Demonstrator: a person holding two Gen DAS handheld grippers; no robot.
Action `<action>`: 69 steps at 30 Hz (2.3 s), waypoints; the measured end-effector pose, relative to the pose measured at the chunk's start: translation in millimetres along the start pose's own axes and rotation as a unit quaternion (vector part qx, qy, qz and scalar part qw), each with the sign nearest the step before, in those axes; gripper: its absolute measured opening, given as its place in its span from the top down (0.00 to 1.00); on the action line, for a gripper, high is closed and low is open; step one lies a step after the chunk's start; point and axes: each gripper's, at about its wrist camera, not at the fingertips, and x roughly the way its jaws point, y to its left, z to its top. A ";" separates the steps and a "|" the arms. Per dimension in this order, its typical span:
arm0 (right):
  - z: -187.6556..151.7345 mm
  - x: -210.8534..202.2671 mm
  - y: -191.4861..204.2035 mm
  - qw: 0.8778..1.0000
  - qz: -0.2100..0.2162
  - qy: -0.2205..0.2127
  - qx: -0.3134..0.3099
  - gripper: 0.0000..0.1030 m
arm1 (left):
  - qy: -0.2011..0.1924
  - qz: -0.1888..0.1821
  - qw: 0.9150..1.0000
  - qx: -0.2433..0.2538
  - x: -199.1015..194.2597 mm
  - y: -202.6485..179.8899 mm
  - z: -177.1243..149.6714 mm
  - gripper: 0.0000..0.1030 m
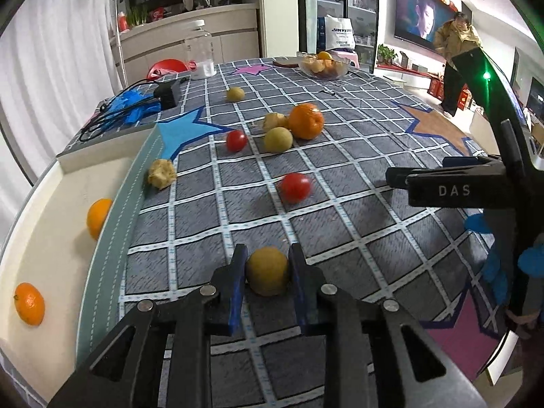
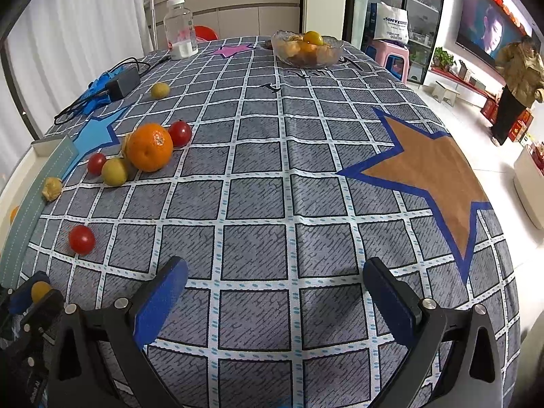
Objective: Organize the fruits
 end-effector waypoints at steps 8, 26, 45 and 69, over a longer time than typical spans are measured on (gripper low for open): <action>5.6 -8.5 37.7 0.996 0.087 -0.013 -0.034 0.00 | -0.004 -0.004 1.000 -0.007 1.6 6.0 -1.2 0.74; -5.3 -16.0 74.6 0.989 0.112 -0.037 -0.089 0.79 | -0.006 -0.002 0.999 -0.035 -0.2 14.8 -3.2 0.73; -20.5 -26.0 -9.1 0.994 0.087 -0.054 0.024 0.79 | -0.007 0.009 0.999 -0.031 0.7 13.1 -3.0 0.73; -18.9 -23.8 -10.4 0.994 0.092 -0.053 0.026 0.79 | -0.007 0.009 0.999 -0.031 0.4 13.2 -3.3 0.73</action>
